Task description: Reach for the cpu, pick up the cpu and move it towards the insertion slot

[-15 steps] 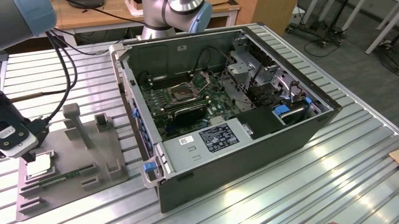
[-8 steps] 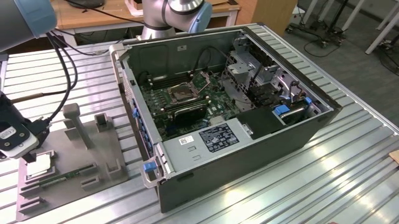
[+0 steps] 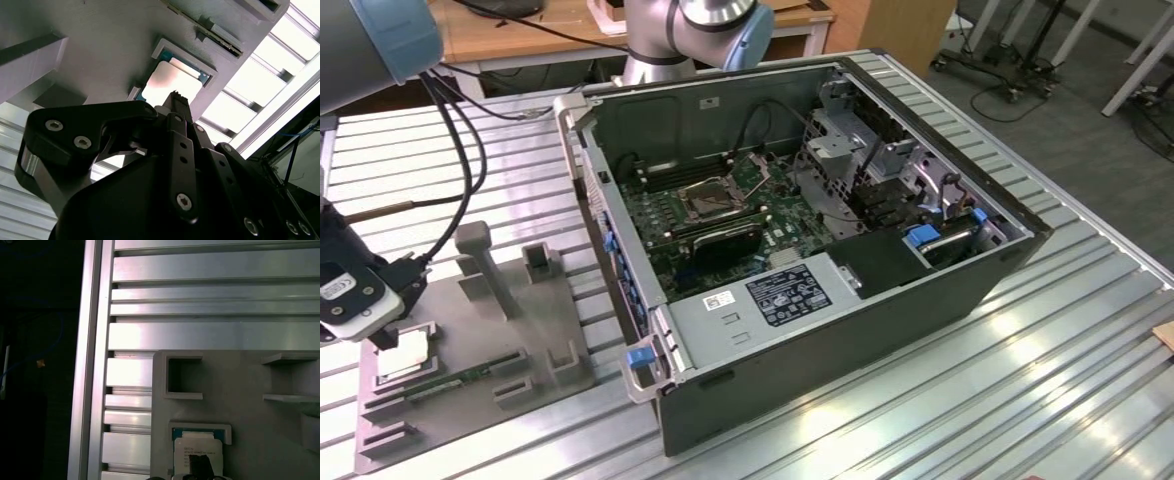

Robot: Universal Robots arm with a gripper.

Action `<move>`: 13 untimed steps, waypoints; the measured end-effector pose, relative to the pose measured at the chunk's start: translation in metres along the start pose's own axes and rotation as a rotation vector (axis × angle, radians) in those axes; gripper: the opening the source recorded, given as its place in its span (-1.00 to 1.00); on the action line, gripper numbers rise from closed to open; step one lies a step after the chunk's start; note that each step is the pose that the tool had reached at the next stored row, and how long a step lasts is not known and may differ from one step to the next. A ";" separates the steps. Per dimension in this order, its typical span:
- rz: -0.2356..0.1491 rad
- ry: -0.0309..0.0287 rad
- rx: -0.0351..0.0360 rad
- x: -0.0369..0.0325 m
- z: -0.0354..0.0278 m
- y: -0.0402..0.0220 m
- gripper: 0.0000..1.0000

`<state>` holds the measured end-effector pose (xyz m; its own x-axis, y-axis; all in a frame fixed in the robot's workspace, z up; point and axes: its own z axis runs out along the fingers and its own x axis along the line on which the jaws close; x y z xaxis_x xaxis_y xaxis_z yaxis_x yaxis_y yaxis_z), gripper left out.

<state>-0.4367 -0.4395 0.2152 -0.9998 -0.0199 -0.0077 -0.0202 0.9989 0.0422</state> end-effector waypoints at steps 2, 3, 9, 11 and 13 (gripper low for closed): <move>0.000 0.0000 0.0000 0.0000 0.0000 0.0000 -0.79; 0.000 0.0000 0.0000 0.0000 0.0000 0.0000 -0.79; 0.000 0.0000 0.0000 0.0000 0.0001 0.0000 -0.77; 0.000 0.0000 0.0000 0.0000 0.0001 0.0000 -0.66; 0.000 0.0000 0.0001 0.0000 0.0001 0.0000 -0.53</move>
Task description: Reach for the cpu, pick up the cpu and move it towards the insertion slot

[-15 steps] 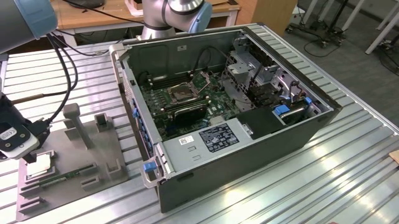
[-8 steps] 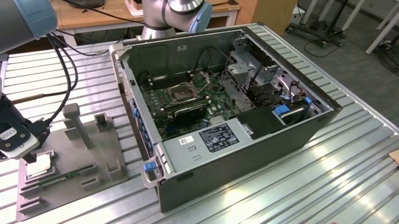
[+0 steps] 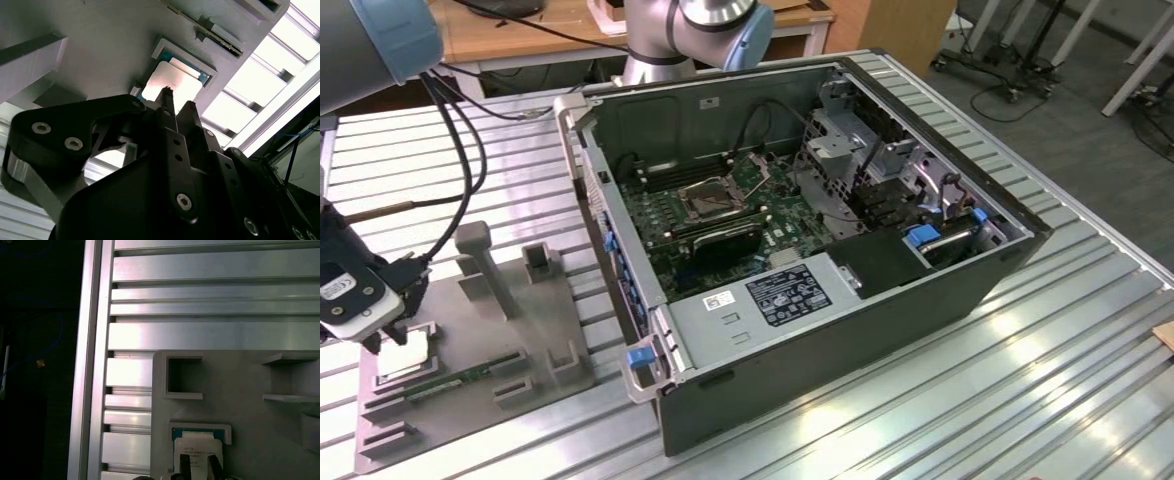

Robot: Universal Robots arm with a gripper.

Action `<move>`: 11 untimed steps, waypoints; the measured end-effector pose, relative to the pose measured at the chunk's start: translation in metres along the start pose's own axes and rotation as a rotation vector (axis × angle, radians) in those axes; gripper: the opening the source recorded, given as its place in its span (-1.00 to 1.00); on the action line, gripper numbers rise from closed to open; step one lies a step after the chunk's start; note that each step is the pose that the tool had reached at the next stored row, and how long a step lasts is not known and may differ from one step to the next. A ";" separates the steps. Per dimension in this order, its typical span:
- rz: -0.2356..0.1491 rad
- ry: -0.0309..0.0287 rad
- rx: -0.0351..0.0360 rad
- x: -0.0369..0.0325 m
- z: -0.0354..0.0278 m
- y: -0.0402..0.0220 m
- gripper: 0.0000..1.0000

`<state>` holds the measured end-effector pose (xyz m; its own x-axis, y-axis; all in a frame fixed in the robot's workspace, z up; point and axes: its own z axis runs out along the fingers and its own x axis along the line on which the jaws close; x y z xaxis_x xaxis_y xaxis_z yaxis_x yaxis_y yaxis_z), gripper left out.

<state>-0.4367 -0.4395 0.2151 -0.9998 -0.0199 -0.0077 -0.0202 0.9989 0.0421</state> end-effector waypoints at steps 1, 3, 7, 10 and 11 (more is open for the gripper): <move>0.000 0.0000 -0.0001 0.0000 0.0000 0.0000 -0.41; 0.000 0.0000 0.0000 0.0000 0.0001 0.0000 -0.29; 0.000 0.0000 -0.0001 0.0000 0.0001 0.0000 0.05; 0.000 0.0000 0.0000 0.0000 0.0001 0.0000 0.18; 0.000 0.0000 0.0000 0.0000 0.0001 0.0000 0.18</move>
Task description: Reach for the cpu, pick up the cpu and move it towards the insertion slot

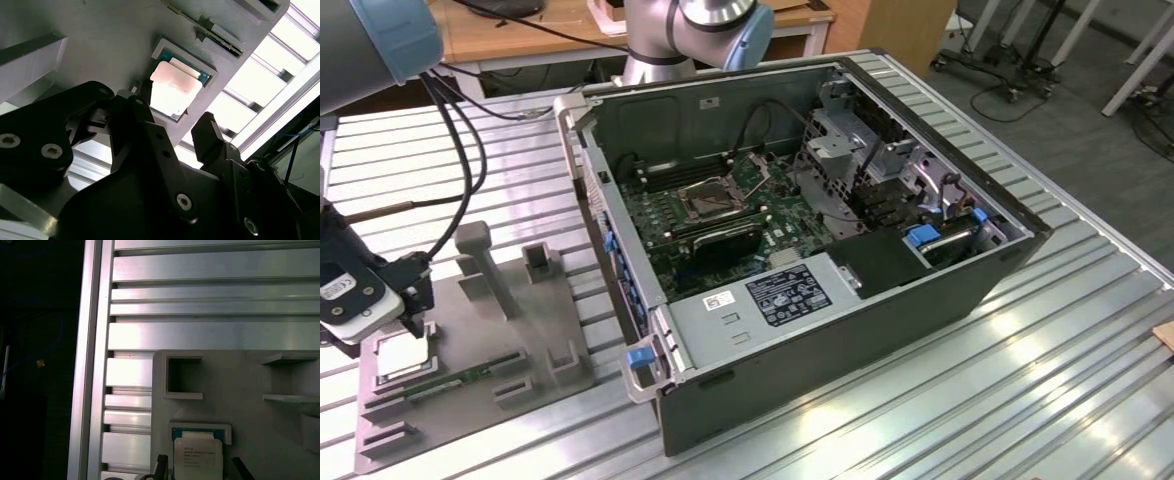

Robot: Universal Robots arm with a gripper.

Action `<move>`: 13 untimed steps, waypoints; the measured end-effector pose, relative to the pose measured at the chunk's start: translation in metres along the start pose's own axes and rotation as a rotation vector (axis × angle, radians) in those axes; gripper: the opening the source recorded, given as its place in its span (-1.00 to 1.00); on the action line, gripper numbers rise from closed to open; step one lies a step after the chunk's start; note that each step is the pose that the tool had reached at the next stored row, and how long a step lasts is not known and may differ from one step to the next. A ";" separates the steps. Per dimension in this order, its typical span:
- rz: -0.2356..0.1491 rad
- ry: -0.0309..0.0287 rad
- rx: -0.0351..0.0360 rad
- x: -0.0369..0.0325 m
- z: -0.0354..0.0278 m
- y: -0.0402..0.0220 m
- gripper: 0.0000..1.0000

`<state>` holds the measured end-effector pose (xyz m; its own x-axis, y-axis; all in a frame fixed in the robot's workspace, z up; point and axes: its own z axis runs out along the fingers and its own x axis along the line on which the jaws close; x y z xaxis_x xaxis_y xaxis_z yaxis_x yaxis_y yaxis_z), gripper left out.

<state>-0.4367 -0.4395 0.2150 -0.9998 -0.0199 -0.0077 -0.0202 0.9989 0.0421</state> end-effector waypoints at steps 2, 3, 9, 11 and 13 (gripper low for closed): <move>0.000 0.0000 0.0000 0.0000 0.0000 0.0000 0.18; 0.000 0.0000 0.0000 0.0000 0.0001 0.0000 0.18; 0.000 -0.0003 -0.0002 0.0000 0.0017 0.0000 0.18; 0.000 0.0000 0.0000 0.0001 0.0036 -0.0001 0.18; 0.000 -0.0001 -0.0001 0.0001 0.0065 -0.0003 0.18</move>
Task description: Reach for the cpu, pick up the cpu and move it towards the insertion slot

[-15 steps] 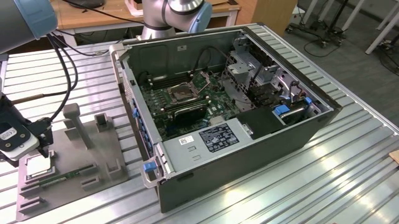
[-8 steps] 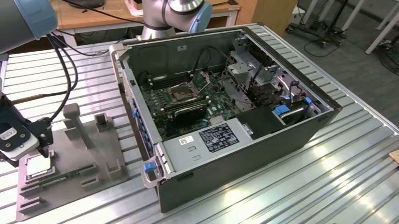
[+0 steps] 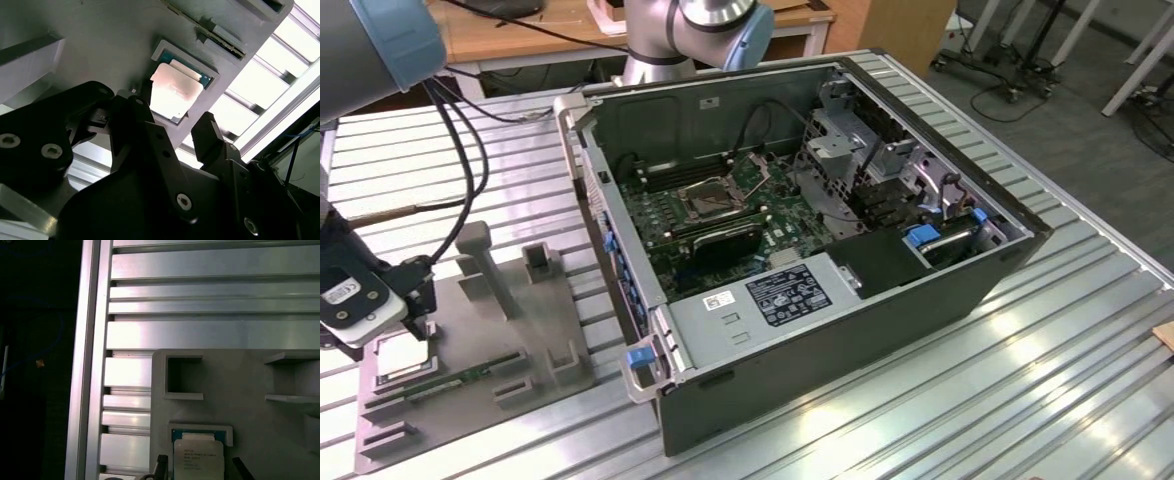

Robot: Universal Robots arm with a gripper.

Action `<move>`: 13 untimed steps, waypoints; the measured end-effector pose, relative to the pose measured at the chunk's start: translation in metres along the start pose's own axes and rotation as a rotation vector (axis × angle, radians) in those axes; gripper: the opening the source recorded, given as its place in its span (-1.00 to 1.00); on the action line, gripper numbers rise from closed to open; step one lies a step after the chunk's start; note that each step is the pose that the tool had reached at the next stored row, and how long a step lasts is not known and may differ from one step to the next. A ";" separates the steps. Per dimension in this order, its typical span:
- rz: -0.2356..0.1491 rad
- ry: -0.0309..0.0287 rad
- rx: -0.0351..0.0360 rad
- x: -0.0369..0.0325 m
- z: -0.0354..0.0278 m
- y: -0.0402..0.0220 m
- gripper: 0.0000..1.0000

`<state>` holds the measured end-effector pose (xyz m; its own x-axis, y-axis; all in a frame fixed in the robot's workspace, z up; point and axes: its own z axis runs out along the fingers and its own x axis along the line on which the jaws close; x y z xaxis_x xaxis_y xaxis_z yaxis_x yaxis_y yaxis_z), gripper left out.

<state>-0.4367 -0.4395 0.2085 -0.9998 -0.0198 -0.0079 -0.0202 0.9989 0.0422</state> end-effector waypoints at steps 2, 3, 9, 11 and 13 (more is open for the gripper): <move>0.000 0.0002 0.0001 0.0000 0.0031 -0.0002 0.18; 0.000 0.0002 0.0001 0.0000 0.0047 -0.0002 0.18; 0.000 0.0004 0.0002 0.0001 0.0105 -0.0005 0.18; 0.000 0.0002 0.0001 0.0001 0.0110 -0.0005 0.18; 0.000 0.0001 0.0001 0.0001 0.0116 -0.0005 0.18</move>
<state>-0.4367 -0.4395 0.1969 -0.9998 -0.0199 -0.0078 -0.0202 0.9989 0.0422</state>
